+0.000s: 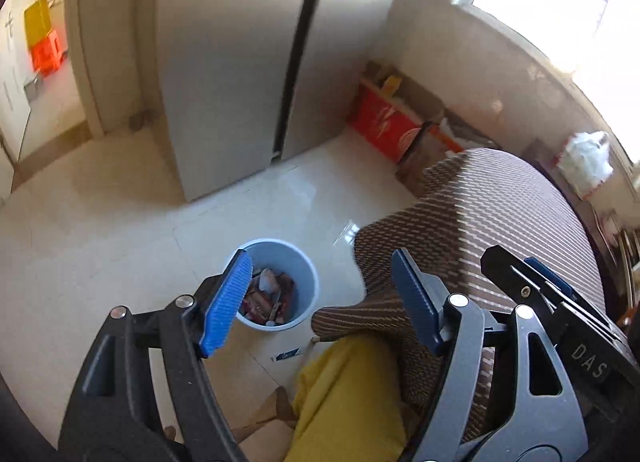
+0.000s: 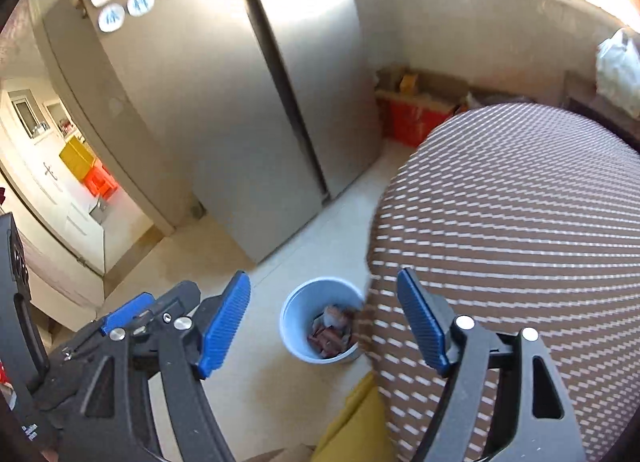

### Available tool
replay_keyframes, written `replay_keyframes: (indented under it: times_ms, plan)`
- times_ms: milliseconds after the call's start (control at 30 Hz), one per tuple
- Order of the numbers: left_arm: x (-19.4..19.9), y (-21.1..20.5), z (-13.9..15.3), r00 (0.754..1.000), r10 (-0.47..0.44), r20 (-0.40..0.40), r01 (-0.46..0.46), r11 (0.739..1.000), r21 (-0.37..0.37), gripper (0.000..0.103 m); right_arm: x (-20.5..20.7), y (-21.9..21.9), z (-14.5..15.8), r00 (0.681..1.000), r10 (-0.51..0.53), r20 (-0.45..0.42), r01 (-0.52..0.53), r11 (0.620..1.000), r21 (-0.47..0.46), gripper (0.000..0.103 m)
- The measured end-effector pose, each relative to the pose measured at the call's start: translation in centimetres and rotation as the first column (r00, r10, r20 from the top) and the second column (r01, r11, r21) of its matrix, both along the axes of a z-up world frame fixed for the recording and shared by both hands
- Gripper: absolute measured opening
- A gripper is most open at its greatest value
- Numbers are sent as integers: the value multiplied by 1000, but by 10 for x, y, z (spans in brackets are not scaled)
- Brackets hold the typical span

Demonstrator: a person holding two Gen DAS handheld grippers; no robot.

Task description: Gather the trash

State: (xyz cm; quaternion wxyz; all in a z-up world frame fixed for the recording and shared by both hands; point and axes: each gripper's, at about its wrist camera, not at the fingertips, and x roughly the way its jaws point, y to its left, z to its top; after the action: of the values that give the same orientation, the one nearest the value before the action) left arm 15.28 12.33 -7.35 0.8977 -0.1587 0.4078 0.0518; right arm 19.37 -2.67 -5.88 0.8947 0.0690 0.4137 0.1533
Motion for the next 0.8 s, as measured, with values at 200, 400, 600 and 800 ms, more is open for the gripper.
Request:
replay_keyframes:
  times_ms: [200, 400, 600, 800]
  plan:
    - [-29, -53, 30, 995, -70, 70, 68, 997, 27, 74, -48, -59, 30, 993, -44, 113, 44, 999, 4, 80]
    - [-54, -101, 52, 978, -159, 135, 148, 985, 91, 78, -93, -112, 43, 978, -100, 184, 96, 995, 30, 84]
    - [-80, -133, 69, 952, -229, 203, 201, 968, 152, 78, -129, -145, 52, 961, -150, 232, 139, 988, 63, 84]
    - [-103, -141, 86, 934, -242, 263, 202, 964, 171, 78, -157, -155, 66, 936, -165, 310, 153, 986, 64, 84]
